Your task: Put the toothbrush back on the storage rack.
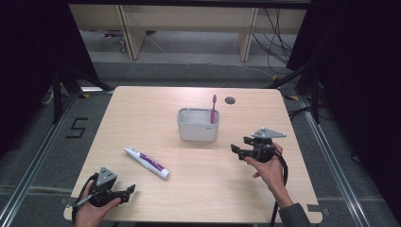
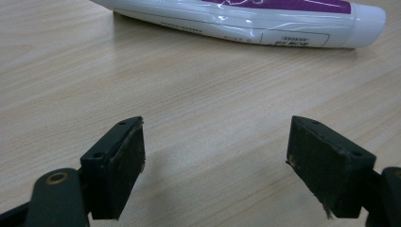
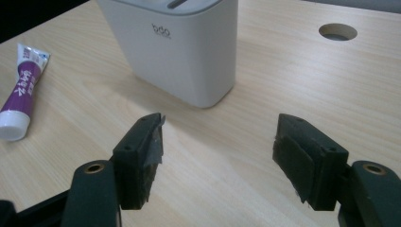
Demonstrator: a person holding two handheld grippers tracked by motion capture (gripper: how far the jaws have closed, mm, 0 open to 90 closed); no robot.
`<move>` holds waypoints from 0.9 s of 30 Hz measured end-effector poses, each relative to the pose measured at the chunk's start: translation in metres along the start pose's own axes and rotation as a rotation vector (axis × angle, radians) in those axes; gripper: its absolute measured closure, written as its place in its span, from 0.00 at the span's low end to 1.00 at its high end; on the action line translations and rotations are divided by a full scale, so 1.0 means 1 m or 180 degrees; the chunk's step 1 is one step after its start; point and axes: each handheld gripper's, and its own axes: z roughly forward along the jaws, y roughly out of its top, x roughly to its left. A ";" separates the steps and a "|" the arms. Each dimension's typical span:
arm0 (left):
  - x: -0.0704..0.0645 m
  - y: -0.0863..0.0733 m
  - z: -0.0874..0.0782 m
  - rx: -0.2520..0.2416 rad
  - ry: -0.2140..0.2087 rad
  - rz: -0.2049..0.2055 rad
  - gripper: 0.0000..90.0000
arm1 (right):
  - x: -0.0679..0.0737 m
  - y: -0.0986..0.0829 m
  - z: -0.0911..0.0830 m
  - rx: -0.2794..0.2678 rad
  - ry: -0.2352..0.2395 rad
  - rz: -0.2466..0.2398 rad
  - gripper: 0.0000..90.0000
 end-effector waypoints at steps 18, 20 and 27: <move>0.000 0.000 0.000 -0.0031 0.0007 -0.0025 0.22 | 0.010 -0.024 -0.009 0.0113 0.0039 -0.0043 0.37; 0.001 0.000 0.000 -0.0031 -0.0013 -0.0017 0.22 | 0.010 -0.025 -0.012 0.0136 0.0034 -0.0082 0.37; 0.001 0.000 0.000 -0.0029 -0.0013 -0.0017 0.22 | 0.014 -0.031 -0.015 0.0144 0.0058 -0.0121 0.37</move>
